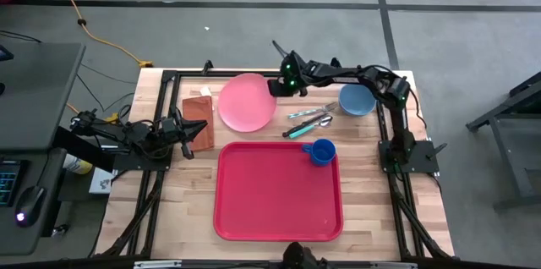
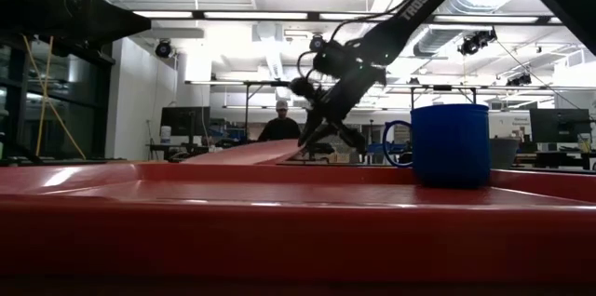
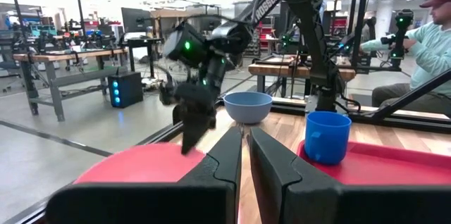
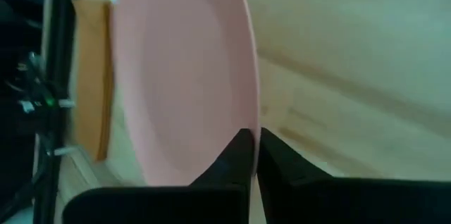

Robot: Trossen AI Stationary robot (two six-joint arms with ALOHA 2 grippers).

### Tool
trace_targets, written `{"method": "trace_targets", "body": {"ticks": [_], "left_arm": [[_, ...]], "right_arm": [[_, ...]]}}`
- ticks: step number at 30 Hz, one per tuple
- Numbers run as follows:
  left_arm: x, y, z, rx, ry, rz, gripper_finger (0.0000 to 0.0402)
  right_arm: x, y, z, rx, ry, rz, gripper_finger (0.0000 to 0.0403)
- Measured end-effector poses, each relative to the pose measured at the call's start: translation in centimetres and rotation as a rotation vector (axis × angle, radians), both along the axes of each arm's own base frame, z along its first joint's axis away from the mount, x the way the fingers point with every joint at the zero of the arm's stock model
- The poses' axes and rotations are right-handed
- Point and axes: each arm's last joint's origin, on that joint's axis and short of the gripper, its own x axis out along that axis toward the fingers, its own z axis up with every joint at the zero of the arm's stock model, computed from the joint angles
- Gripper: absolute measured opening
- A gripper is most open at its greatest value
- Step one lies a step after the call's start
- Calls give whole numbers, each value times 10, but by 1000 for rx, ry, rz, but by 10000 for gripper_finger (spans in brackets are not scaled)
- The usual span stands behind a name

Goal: Set up tray
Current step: Put the pink plate on the red serving tray

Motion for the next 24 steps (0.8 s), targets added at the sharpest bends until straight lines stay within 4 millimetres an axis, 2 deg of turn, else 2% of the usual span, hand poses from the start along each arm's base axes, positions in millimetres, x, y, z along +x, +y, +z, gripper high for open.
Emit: {"method": "trace_targets", "body": {"ticks": [5,12,17,24], "left_arm": [[0,0,0,0,1,0,60],[0,0,0,1,2,0,60],[0,0,0,2,2,0,60],[0,0,0,2,2,0,60]], "right_arm": [[-14,-7,31,-75,-42,-26,1],[-35,-2,80,-184,-88,-21,1],[-49,9,108,-225,-97,1,0],[-61,42,137,-229,-96,103,0]]}}
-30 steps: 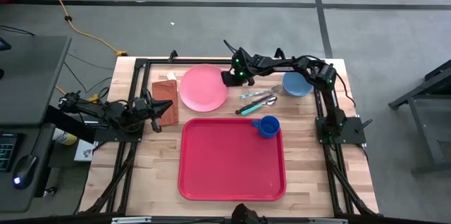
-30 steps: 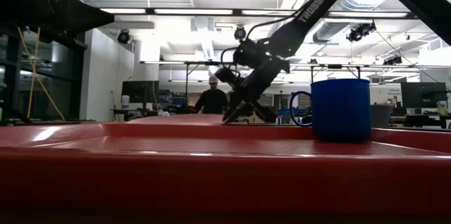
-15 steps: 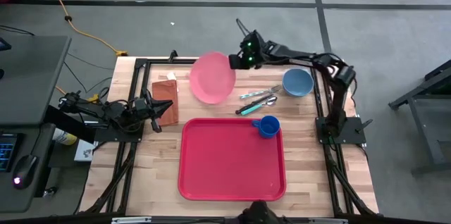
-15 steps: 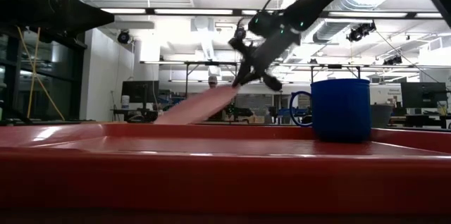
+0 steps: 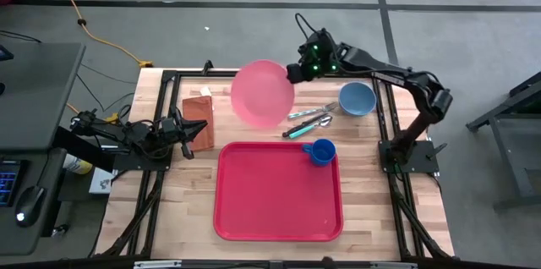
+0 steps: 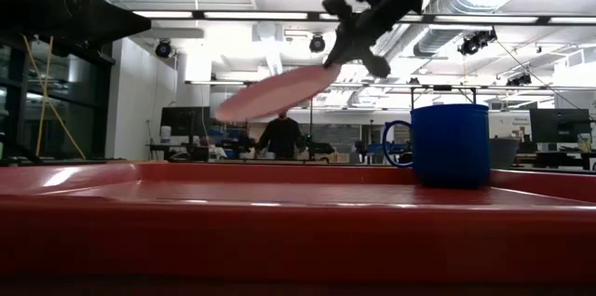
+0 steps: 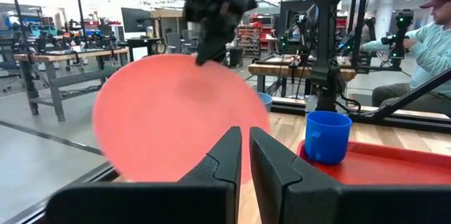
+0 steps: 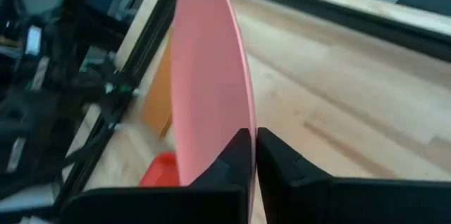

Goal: Set up tray
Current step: Put the pink plate on the red serving tray

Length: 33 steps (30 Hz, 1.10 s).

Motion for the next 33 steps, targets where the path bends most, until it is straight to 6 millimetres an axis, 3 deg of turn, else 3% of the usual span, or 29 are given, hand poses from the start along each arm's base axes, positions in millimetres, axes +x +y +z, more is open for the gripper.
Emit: {"method": "trace_targets", "body": {"ticks": [8,21,27,33], "left_arm": [[0,0,0,-2,-1,0,60],[0,-1,0,0,-2,-21,60],[0,-1,0,-1,-4,-40,60],[0,-1,0,-23,-13,-43,60]], "right_arm": [[9,55,17,51,-22,179,0],[25,160,8,189,162,321,0],[15,196,15,256,216,279,0],[-10,229,28,306,270,149,0]]}}
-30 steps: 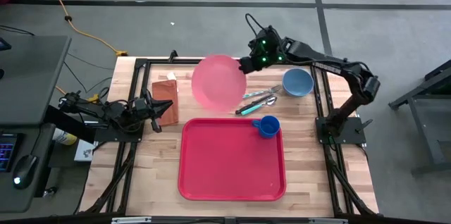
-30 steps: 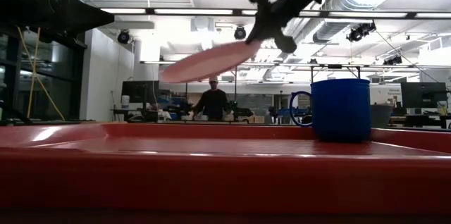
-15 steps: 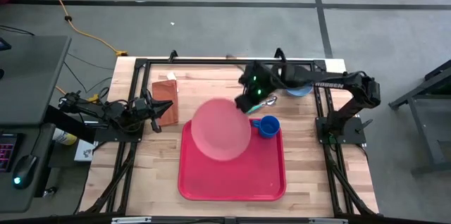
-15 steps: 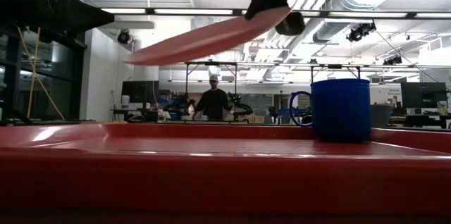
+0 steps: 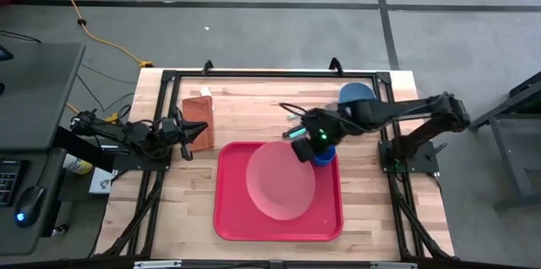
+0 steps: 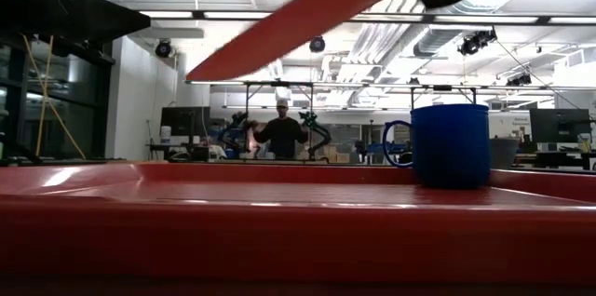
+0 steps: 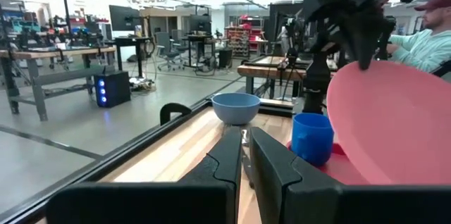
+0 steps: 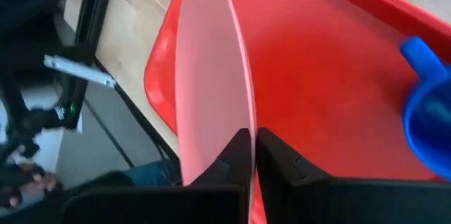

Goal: Set up tray
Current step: Put the pink plate on the red serving tray

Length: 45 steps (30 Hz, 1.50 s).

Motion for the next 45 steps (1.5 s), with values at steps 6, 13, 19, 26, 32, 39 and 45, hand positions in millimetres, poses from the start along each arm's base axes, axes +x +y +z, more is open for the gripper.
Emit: {"method": "trace_targets", "body": {"ticks": [6,13,19,26,32,39,45], "left_arm": [[0,0,0,0,0,0,60],[0,0,0,0,0,0,60],[0,0,0,-25,-9,-3,60],[0,-1,0,-36,-16,-28,60],[0,-1,0,-39,-17,-28,60],[0,-1,0,-31,-14,-27,60],[0,-1,0,-30,-13,-26,60]], "right_arm": [[-24,39,12,32,4,-145,0],[-41,83,8,64,45,-269,0],[-38,106,-9,91,128,-288,0],[-33,118,-25,107,217,-294,0],[-41,118,-30,93,327,-311,0],[-38,103,-32,62,370,-351,0],[-36,98,-43,81,403,-360,0]]}}
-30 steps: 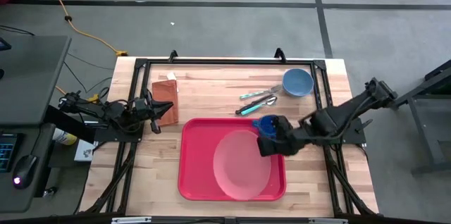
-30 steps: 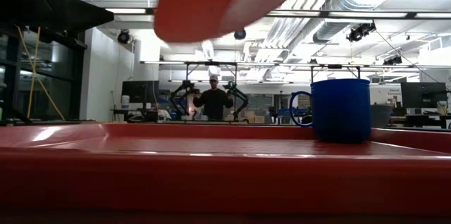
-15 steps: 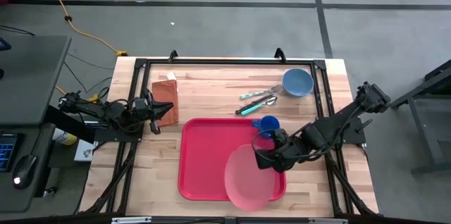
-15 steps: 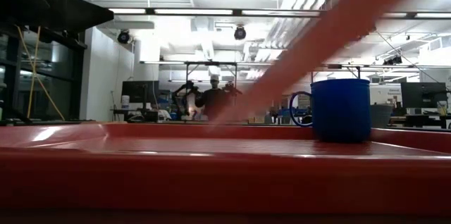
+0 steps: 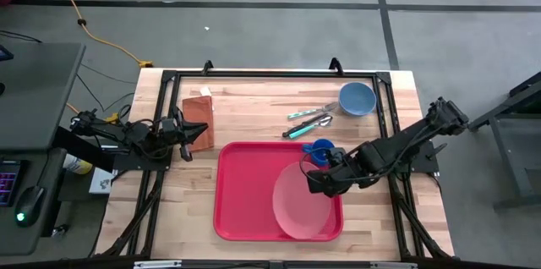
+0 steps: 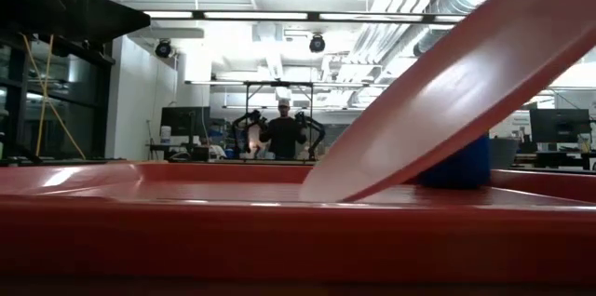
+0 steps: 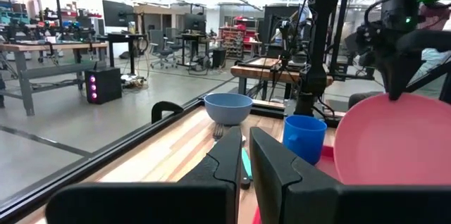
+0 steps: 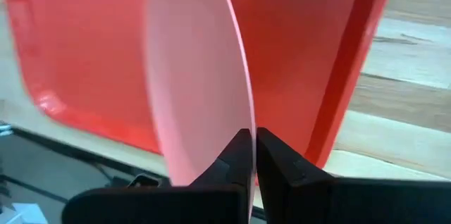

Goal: Set up tray
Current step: Put the pink plate on the red serving tray, then put the blue bowl on top of the pink plate on the serving tray

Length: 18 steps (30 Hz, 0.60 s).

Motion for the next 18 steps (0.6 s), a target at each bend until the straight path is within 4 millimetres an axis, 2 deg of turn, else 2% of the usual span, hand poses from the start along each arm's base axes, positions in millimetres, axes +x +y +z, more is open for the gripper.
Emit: {"method": "trace_targets", "body": {"ticks": [10,18], "left_arm": [[0,0,0,1,0,0,60],[0,0,0,1,0,0,60]], "right_arm": [[-1,1,-61,97,26,-30,0],[-11,-3,-81,114,112,-30,0]]}}
